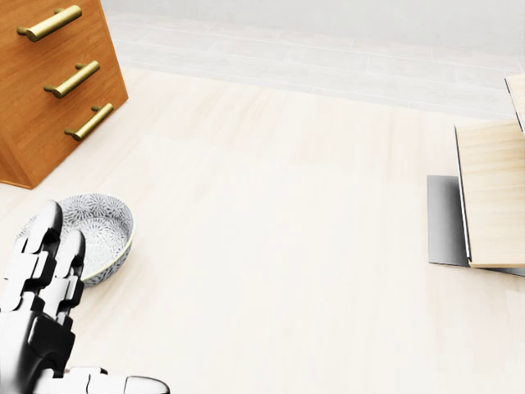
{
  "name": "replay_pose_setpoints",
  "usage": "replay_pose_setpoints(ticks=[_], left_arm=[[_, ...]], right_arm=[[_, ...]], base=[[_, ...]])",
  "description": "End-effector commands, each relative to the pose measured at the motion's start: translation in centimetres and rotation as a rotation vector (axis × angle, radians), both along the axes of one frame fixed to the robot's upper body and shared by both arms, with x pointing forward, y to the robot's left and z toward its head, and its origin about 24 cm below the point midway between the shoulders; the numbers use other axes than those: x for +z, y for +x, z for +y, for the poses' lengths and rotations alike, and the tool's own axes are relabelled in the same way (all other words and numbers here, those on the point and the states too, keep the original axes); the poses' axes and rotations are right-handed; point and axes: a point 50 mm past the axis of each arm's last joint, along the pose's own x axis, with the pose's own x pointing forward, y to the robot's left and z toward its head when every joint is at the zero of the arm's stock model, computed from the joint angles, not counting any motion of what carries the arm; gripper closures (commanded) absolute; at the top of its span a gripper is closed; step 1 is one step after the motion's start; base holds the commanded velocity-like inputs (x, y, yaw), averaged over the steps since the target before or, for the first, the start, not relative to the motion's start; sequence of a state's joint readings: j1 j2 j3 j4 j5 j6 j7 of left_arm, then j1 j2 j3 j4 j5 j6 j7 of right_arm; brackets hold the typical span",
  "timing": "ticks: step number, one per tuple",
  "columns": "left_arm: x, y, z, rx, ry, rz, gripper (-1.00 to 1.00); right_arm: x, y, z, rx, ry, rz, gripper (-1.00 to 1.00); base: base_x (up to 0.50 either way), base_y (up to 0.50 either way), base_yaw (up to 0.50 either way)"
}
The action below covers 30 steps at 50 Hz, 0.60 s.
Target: Put the wine bottle on the wine rack.
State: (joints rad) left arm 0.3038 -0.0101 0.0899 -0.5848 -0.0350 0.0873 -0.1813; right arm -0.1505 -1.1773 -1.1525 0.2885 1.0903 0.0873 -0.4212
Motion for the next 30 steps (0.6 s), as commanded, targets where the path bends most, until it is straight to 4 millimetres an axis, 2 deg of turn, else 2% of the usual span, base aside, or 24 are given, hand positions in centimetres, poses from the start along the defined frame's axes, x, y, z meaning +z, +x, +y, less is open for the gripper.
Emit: replay_pose_setpoints(ticks=[1, 12, 20, 25, 30], left_arm=[[0.1, -0.1, -0.1, -0.007, 0.0, -0.005, -1.0], [0.6, -0.3, -0.1, -0.013, 0.003, -0.026, -1.0], [1.1, -1.2, -0.1, -0.019, 0.004, -0.038, -1.0], [1.1, -1.3, -0.1, -0.022, 0.002, -0.038, -1.0], [1.2, -1.3, -0.1, -0.027, 0.001, -0.041, -1.0]], right_arm=[[3.0, -2.5, 3.3, 0.022, -0.16, -0.15, -1.0], [4.4, -1.3, 7.1, 0.195, -0.232, -0.242, -1.0], [6.0, -2.8, 10.3, 0.323, -0.343, -0.337, -1.0], [6.3, -3.5, 11.5, 0.389, -0.384, -0.371, -1.0], [6.9, -3.7, 14.0, 0.548, -0.451, -0.4, -1.0]], base=[[0.0, 0.0, 0.0], [0.0, 0.0, 0.0], [0.0, 0.0, 0.0], [0.0, 0.0, 0.0], [0.0, 0.0, 0.0]])
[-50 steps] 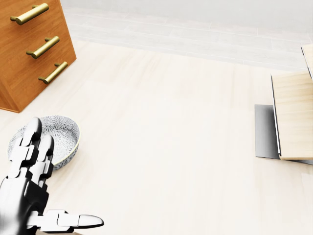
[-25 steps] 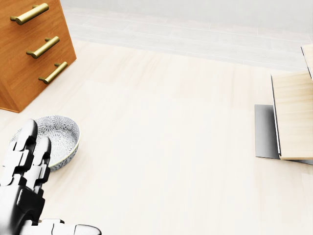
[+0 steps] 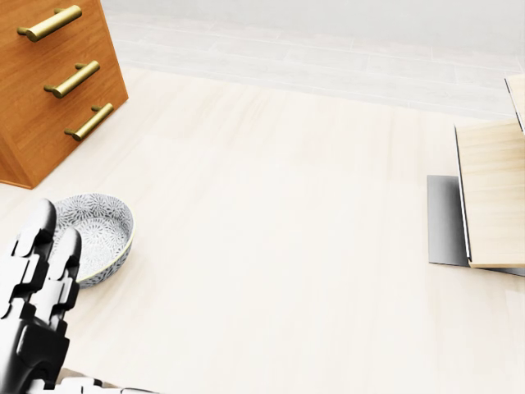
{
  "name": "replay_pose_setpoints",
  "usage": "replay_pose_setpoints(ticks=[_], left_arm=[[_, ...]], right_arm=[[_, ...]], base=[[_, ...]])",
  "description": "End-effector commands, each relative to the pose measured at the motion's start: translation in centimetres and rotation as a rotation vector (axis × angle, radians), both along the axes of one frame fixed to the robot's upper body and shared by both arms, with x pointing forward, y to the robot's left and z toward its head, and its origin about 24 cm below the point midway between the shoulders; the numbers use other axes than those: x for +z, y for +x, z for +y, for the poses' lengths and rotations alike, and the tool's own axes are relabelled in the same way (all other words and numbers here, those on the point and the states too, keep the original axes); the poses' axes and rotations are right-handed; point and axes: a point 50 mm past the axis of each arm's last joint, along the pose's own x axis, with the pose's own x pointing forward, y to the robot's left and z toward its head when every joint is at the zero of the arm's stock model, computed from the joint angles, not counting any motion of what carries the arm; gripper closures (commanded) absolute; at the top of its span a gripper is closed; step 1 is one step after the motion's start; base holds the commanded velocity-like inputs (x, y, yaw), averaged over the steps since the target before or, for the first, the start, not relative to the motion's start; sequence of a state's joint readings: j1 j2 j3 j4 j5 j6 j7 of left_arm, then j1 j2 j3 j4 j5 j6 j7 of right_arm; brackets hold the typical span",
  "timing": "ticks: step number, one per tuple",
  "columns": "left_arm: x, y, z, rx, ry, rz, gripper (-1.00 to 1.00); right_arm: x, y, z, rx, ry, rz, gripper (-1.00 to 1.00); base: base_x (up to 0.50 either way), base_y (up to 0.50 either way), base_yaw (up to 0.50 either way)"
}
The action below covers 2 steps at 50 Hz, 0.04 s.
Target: Put the wine bottle on the wine rack.
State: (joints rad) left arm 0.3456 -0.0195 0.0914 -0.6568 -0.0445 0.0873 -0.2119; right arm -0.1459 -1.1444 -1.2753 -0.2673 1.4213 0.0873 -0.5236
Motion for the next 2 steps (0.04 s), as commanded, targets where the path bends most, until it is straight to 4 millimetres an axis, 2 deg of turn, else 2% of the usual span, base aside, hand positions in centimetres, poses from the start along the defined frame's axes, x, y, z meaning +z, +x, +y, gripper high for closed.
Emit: replay_pose_setpoints(ticks=[1, 2], left_arm=[[0.27, -0.34, 0.0, -0.008, -0.001, -0.009, -1.0], [0.25, -0.29, 0.01, -0.008, -0.001, -0.009, -1.0]], right_arm=[[1.2, -0.96, 4.49, 0.232, -0.166, -0.056, -1.0], [1.38, -0.93, 4.99, 0.257, -0.185, -0.054, -1.0]], base=[[0.0, 0.0, 0.0], [0.0, 0.0, 0.0]])
